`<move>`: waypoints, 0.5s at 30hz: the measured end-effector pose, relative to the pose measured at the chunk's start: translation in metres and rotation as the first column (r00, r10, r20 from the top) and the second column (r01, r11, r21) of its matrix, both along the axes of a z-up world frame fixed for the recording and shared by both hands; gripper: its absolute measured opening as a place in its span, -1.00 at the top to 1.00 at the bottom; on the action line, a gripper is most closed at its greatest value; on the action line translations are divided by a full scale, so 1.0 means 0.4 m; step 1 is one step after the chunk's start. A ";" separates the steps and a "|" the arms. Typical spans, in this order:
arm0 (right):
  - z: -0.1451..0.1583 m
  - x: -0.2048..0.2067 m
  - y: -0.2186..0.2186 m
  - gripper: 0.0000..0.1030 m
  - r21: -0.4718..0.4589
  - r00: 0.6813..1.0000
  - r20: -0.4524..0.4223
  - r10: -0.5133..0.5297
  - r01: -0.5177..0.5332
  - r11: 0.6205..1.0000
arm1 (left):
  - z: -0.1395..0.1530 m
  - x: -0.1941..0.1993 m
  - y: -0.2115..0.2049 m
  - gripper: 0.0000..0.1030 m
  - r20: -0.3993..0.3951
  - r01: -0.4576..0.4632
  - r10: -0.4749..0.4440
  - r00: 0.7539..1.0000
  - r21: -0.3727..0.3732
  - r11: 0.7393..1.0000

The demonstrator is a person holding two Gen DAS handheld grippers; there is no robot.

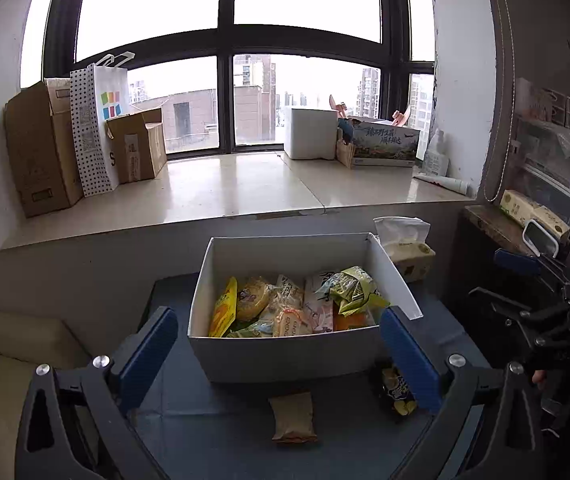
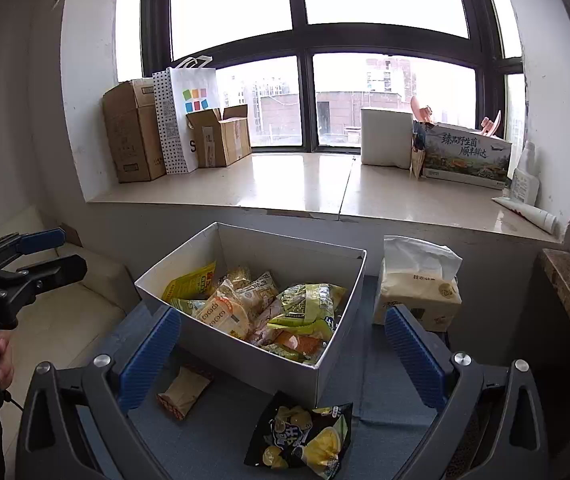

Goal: Organize snacks
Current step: 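Grasp the black potato chip bag with the right tool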

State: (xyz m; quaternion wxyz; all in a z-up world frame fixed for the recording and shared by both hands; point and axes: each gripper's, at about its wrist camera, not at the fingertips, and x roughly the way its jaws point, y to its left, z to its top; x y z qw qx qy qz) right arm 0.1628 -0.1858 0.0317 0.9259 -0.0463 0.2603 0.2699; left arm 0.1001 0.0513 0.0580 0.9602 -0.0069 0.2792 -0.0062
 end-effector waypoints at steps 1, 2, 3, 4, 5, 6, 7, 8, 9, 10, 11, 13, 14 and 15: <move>-0.009 -0.026 -0.009 -1.00 -0.002 1.000 0.006 0.004 -0.004 1.000 | -0.011 -0.022 -0.006 -1.00 -0.003 0.005 -0.005 1.000 0.009 1.000; -0.023 -0.050 -0.019 -1.00 -0.001 1.000 -0.003 -0.002 0.002 1.000 | -0.023 -0.046 -0.011 -1.00 -0.004 0.013 -0.013 1.000 0.012 1.000; -0.039 -0.072 -0.029 -1.00 0.008 1.000 -0.010 -0.012 0.012 1.000 | -0.037 -0.068 -0.018 -1.00 -0.003 0.024 -0.024 1.000 0.011 1.000; -0.058 -0.093 -0.039 -1.00 0.017 1.000 -0.023 -0.012 0.012 1.000 | -0.053 -0.086 -0.026 -1.00 -0.008 0.025 -0.025 1.000 0.019 0.999; -0.080 -0.109 -0.047 -1.00 0.028 0.999 -0.051 -0.007 0.009 1.000 | -0.070 -0.102 -0.034 -1.00 -0.020 0.015 -0.015 1.000 0.034 0.999; -0.103 -0.123 -0.055 -1.00 0.042 0.997 -0.080 -0.012 0.015 0.999 | -0.089 -0.116 -0.038 -1.00 -0.029 0.006 -0.005 1.000 0.037 0.999; -0.127 -0.136 -0.062 -1.00 0.055 0.994 -0.106 -0.019 0.025 0.998 | -0.108 -0.129 -0.040 -1.00 -0.046 -0.004 0.005 0.999 0.032 0.999; -0.150 -0.150 -0.068 -1.00 0.064 0.991 -0.130 -0.024 0.032 0.997 | -0.127 -0.139 -0.044 -1.00 -0.079 -0.008 0.010 0.997 0.022 1.000; -0.173 -0.163 -0.072 -1.00 0.067 0.989 -0.145 -0.037 0.047 0.997 | -0.144 -0.148 -0.046 -1.00 -0.113 -0.012 0.011 0.994 -0.002 1.000; -0.194 -0.175 -0.077 -1.00 0.068 0.986 -0.156 -0.054 0.065 0.996 | -0.157 -0.159 -0.045 -1.00 -0.133 -0.020 0.017 0.991 -0.021 1.000; -0.215 -0.184 -0.080 -1.00 0.064 0.984 -0.166 -0.070 0.082 0.995 | -0.165 -0.171 -0.046 -1.00 -0.141 -0.025 0.020 0.990 -0.031 0.999; -0.253 -0.198 -0.088 -1.00 0.064 0.977 -0.197 -0.086 0.101 0.993 | -0.176 -0.194 -0.045 -1.00 -0.141 -0.033 0.027 0.990 -0.038 0.999; -0.269 -0.198 -0.089 -1.00 0.069 0.972 -0.221 -0.080 0.097 0.993 | -0.179 -0.199 -0.042 -1.00 -0.145 -0.040 0.034 0.989 -0.039 0.998; -0.284 -0.198 -0.090 -1.00 0.068 0.967 -0.241 -0.076 0.095 0.993 | -0.182 -0.203 -0.041 -1.00 -0.151 -0.047 0.041 0.988 -0.036 0.998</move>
